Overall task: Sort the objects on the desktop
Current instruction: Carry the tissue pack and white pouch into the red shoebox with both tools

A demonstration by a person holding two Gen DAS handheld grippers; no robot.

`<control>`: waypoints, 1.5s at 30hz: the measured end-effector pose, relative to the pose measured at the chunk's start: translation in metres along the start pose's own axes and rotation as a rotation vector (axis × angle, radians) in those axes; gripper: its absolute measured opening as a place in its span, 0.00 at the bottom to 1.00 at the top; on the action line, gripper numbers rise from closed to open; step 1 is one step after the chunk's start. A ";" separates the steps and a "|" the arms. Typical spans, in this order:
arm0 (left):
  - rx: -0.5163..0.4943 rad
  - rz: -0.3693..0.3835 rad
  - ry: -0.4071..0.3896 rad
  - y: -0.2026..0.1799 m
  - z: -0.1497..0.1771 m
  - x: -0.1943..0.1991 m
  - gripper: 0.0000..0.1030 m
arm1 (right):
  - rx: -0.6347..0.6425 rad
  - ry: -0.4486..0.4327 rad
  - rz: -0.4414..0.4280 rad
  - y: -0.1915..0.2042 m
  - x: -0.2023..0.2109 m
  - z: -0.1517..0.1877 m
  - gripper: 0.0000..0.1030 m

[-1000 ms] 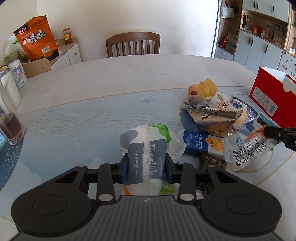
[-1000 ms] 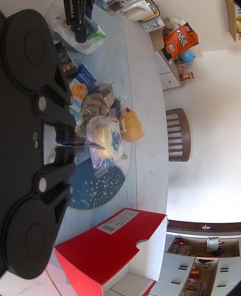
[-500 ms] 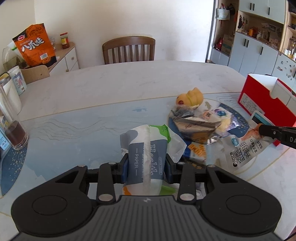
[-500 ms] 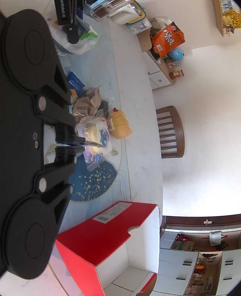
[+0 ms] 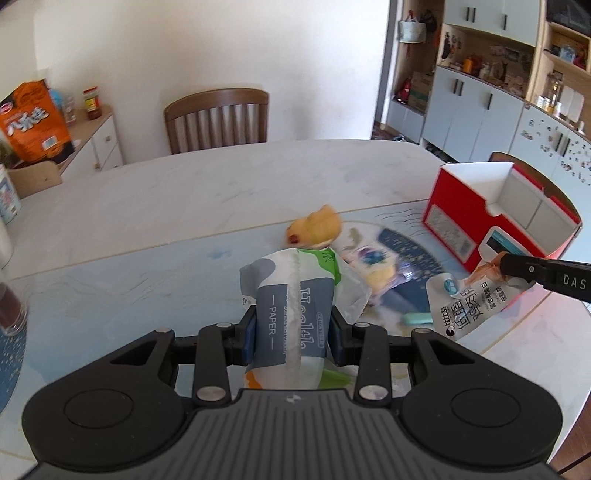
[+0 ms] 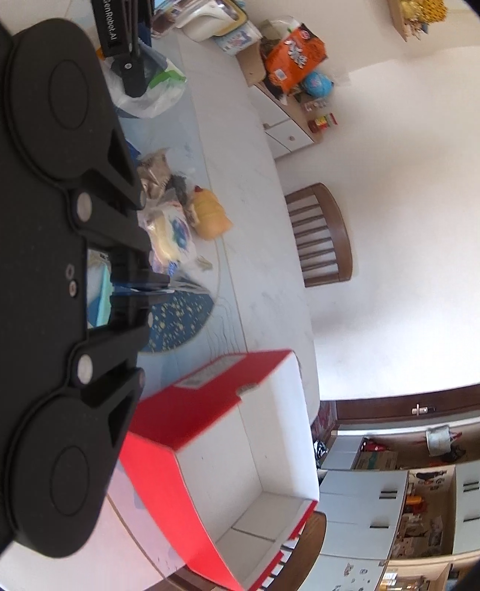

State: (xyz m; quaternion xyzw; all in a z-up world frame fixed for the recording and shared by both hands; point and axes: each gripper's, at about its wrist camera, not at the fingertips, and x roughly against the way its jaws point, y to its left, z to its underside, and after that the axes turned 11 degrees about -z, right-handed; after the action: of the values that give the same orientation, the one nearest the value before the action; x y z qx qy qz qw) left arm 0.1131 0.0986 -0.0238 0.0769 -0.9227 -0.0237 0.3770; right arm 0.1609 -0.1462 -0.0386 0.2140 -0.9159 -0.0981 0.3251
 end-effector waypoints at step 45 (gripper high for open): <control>-0.192 0.160 -0.083 -0.243 -0.113 -0.036 0.35 | -0.030 -0.127 0.072 -0.180 0.044 -0.093 0.02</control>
State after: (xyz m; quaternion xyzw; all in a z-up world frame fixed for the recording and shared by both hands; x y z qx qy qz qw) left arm 0.2472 -0.1336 0.0075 -0.0345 -0.9342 -0.0846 0.3448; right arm 0.2490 -0.3303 -0.0004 0.1694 -0.9401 -0.1136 0.2730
